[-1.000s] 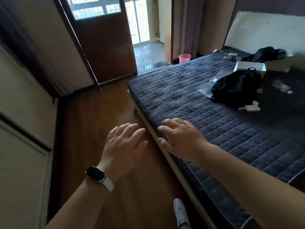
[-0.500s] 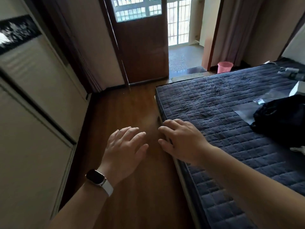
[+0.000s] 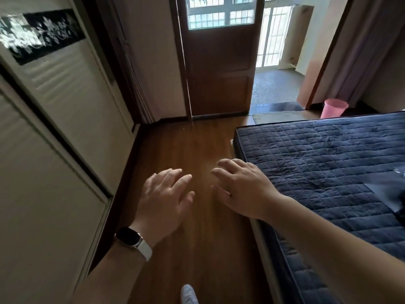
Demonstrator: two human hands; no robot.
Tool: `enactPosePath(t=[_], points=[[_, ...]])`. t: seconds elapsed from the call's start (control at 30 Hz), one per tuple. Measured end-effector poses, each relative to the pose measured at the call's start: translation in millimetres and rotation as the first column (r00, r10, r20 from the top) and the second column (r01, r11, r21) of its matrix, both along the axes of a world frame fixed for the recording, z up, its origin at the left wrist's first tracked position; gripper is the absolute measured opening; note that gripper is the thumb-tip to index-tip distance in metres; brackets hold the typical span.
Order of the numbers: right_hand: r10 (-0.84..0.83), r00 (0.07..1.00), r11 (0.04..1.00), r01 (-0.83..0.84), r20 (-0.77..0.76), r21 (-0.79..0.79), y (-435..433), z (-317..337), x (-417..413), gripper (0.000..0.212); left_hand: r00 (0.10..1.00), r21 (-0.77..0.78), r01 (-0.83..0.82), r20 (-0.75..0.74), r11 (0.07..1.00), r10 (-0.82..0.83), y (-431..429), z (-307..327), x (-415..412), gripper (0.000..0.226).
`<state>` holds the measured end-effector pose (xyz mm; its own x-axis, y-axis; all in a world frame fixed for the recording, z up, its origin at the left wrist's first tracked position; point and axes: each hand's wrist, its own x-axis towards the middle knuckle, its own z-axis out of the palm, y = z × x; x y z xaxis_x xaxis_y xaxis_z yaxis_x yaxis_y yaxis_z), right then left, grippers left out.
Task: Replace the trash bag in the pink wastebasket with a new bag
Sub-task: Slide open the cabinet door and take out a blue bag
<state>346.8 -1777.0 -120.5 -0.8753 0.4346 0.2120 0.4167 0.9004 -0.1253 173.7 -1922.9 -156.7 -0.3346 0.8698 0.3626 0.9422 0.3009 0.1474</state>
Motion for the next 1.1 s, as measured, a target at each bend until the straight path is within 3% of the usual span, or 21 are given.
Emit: enactPosePath(t=[0.27, 0.47, 0.83, 1.1], points=[[0.018, 0.999, 0.999, -0.019, 0.037, 0.038, 31, 16, -152, 0.036, 0.998, -0.003, -0.039, -0.047, 0.999, 0.039, 32, 12, -159, 0.043], [0.055, 0.996, 0.998, -0.057, 0.066, 0.023, 56, 18, -230, 0.037, 0.996, 0.03, -0.063, -0.059, 0.998, 0.065, 48, 20, -232, 0.042], [0.253, 0.964, 0.966, -0.248, 0.082, -0.068, 123, -2, -393, 0.06, 0.966, -0.056, -0.255, -0.051, 0.965, 0.253, 76, 7, -351, 0.043], [0.417, 0.908, 0.905, -0.411, 0.039, -0.113, 228, 5, -521, 0.047, 0.906, -0.061, -0.419, -0.095, 0.906, 0.413, 153, 19, -449, 0.041]])
